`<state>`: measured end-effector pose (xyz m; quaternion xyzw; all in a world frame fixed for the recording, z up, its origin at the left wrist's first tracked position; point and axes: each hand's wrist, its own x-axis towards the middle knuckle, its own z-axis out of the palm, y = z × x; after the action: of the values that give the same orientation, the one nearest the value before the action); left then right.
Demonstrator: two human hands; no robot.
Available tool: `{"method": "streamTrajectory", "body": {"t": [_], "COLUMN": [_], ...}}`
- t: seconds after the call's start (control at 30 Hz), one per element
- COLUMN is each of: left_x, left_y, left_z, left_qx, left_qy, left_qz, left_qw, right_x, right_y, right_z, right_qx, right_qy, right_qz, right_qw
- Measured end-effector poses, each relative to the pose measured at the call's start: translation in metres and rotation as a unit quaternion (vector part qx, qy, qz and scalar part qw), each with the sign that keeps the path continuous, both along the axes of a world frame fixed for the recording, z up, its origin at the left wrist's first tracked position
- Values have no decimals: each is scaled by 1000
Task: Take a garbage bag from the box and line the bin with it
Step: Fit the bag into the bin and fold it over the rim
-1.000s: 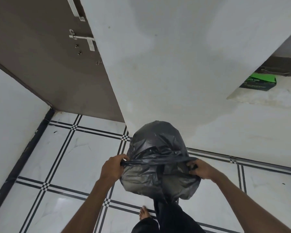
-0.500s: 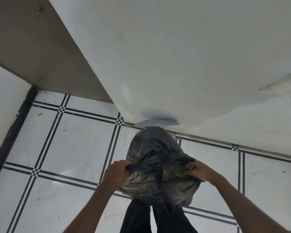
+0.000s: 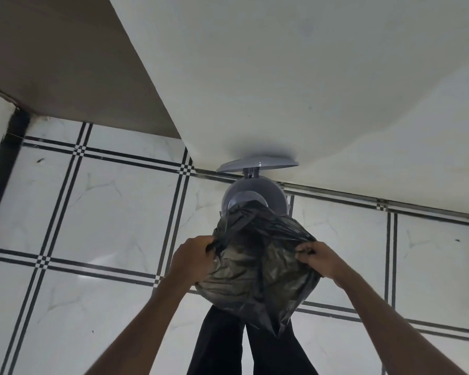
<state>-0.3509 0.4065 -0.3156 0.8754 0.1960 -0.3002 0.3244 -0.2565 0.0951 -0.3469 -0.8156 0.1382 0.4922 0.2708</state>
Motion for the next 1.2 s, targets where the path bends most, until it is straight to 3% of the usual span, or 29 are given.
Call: {"method": "streamTrajectory", "body": {"t": [0.43, 0.7, 0.9, 1.07, 1.2], "left_x": [38, 47, 55, 72, 89], "left_y": [5, 0, -5, -6, -13], "left_z": [-90, -162, -208, -246, -273], "left_qx": [13, 81, 84, 88, 107], "left_qy": [-58, -145, -115, -60, -95], "left_qz": [50, 115, 119, 227, 183], "left_qw": [997, 979, 983, 968, 973], "right_x": [30, 50, 58, 79, 96], "right_y": [-8, 1, 0, 2, 6], "right_z": [-79, -145, -192, -231, -257], "right_qx": [-5, -29, -36, -61, -64], "right_qy": [-142, -188, -184, -192, -200], "right_qz": [-4, -2, 56, 79, 72], "right_qw": [990, 982, 981, 976, 975]}}
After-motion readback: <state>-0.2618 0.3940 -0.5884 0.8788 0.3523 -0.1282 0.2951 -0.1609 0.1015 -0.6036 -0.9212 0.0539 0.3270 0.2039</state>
